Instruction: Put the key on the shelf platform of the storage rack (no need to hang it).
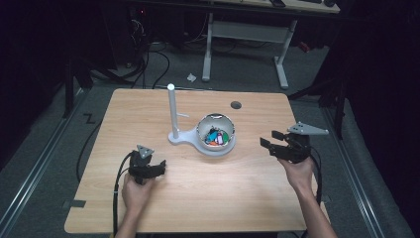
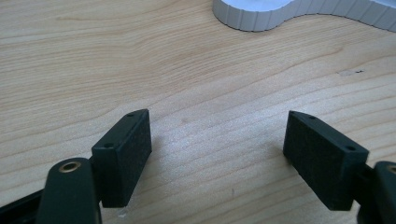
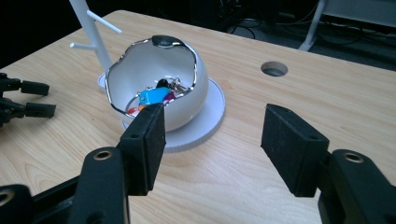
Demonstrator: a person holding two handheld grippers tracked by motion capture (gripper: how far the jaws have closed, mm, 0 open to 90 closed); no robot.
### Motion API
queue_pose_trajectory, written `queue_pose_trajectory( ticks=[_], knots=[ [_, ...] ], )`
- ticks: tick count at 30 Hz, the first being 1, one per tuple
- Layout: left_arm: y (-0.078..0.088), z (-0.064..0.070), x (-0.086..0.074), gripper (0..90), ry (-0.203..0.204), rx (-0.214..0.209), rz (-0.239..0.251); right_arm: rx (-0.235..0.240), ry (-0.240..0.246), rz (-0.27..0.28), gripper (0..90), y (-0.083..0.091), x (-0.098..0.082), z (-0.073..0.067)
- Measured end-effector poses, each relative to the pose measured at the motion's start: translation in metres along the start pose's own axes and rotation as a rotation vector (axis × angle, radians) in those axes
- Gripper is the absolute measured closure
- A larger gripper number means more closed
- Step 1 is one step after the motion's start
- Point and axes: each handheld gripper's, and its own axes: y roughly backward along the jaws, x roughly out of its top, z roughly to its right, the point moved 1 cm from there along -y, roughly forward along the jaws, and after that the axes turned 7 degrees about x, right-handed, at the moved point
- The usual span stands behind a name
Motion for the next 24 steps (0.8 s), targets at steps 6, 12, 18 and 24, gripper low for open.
queue_pose_trajectory(
  ticks=[6, 12, 18, 24],
  knots=[
    [0.0, 0.0, 0.0, 23.9, -0.001, 0.0, 0.0, -0.009, -0.007, 0.021, 39.9, 0.013, -0.012, 0.0],
    [0.0, 0.0, 0.0, 23.9, 0.001, 0.001, 0.001, -0.01, -0.018, 0.029, 40.0, 0.022, -0.023, 0.0],
    [0.0, 0.0, 0.0, 23.9, -0.001, 0.0, 0.001, -0.015, -0.041, 0.038, 40.1, 0.029, -0.037, 0.0],
    [0.0, 0.0, 0.0, 23.9, -0.001, 0.0, 0.001, -0.017, -0.045, 0.041, 40.2, 0.034, -0.046, -0.002]
  ],
)
